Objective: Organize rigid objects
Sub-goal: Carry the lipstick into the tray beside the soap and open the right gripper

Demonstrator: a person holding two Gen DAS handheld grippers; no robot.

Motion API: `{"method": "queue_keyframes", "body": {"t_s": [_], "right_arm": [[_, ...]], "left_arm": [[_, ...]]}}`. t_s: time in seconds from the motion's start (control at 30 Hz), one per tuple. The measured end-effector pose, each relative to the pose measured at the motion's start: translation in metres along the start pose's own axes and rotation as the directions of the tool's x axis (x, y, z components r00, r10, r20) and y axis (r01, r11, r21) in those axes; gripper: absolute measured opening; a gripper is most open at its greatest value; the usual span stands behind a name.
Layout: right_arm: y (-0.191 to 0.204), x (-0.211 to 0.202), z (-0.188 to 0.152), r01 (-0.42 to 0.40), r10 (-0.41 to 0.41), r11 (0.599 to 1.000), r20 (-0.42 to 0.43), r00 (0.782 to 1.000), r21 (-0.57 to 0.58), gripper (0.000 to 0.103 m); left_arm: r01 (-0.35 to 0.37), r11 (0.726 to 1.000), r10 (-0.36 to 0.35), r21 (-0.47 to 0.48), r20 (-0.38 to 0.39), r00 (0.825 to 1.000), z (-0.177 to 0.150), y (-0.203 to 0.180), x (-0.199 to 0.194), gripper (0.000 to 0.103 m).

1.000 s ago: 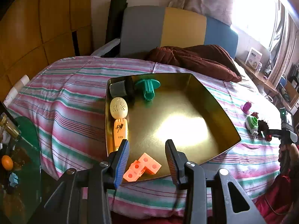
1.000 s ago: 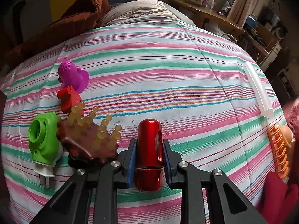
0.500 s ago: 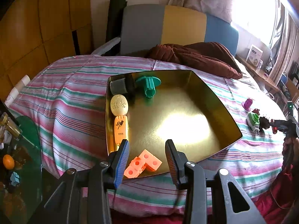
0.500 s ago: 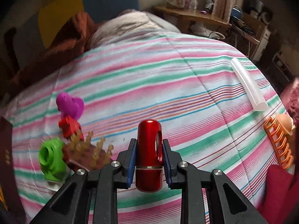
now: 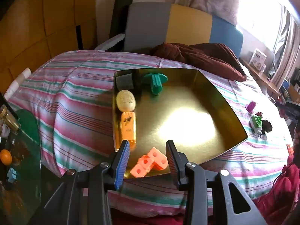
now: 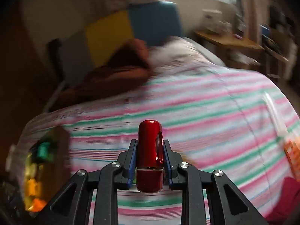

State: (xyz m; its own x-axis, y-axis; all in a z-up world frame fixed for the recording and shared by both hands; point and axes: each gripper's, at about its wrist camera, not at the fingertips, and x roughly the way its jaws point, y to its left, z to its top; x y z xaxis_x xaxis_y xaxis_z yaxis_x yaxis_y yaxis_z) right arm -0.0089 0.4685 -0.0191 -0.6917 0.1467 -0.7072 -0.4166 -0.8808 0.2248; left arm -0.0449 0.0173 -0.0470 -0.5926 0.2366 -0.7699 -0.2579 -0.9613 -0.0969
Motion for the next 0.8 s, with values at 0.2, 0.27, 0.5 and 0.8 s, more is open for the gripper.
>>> {"method": "queue_keyframes", "body": {"t_s": [0.2, 0.27, 0.5, 0.8], "right_arm": [[0.124, 0.002, -0.007, -0.240, 0.232, 0.956, -0.068, 0.970, -0.168, 0.026], [0.170, 0.015, -0.018, -0.315, 0.292, 0.927, -0.134, 0.947, -0.205, 0.026], [0.297, 0.074, -0.069, -0.440, 0.346, 0.859, -0.338, 0.875, -0.261, 0.026], [0.370, 0.151, -0.103, -0.432, 0.280, 0.872, -0.490, 0.826, -0.229, 0.026]], "left_arm": [[-0.027, 0.998, 0.028, -0.055, 0.010, 1.000, -0.003, 0.028, -0.003, 0.040], [-0.035, 0.997, 0.036, -0.075, 0.008, 0.999, -0.005, 0.039, -0.004, 0.040], [-0.053, 0.992, 0.053, -0.119, -0.003, 0.999, -0.010, 0.062, -0.001, 0.040], [-0.051, 0.986, 0.047, -0.156, -0.032, 0.998, -0.015, 0.078, 0.011, 0.040]]}}
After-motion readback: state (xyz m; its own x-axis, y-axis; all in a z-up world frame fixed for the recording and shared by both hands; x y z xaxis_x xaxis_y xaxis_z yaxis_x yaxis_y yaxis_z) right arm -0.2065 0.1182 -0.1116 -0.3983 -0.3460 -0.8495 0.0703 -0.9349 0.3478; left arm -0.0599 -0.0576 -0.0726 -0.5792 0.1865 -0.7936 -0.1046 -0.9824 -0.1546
